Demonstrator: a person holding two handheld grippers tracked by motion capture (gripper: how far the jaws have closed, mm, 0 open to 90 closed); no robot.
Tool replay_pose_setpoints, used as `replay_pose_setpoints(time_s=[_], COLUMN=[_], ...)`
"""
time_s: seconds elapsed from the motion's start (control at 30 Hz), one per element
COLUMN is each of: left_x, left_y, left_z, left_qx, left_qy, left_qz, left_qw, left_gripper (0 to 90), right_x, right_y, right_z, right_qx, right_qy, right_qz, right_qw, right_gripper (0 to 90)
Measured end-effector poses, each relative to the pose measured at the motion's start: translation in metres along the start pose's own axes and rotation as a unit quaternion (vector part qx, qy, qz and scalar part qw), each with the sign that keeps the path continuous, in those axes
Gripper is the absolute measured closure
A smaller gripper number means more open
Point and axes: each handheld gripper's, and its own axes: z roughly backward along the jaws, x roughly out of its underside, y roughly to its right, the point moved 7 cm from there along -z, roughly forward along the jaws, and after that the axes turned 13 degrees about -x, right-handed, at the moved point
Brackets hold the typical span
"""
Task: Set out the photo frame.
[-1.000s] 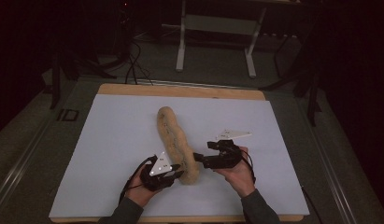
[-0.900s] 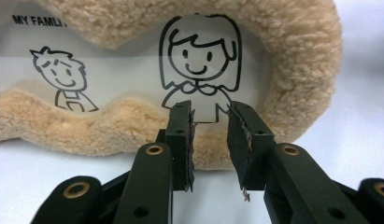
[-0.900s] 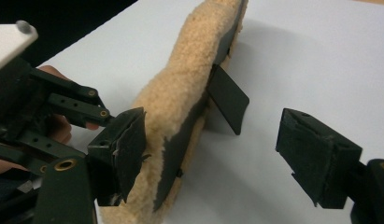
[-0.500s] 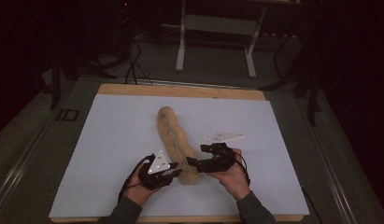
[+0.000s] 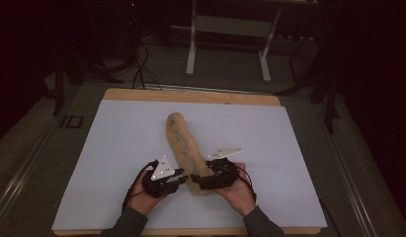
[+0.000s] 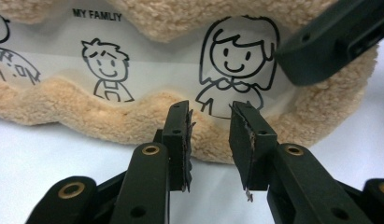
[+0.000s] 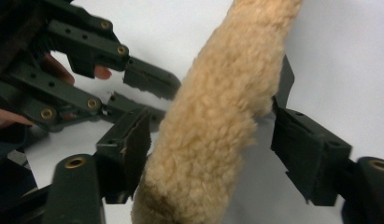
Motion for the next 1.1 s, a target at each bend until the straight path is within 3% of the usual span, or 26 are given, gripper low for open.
replay_pose_setpoints(time_s=[0.27,1.1], left_x=[0.001,0.0], left_y=[-0.005,-0.019], left_z=[0.001,0.007], left_qx=[-0.003,-0.019], left_qy=[-0.001,0.006], left_qz=[0.009,0.027], left_qw=[1.0,0.9994], left_gripper=[68.6,67.4], right_x=[0.002,0.004], right_y=[-0.004,0.002], right_z=[-0.002,0.009], right_qx=[-0.015,0.006], right_qy=[-0.003,-0.013], right_qz=[0.005,0.024], right_qw=[0.9999,0.9996], right_gripper=[48.2,57.7])
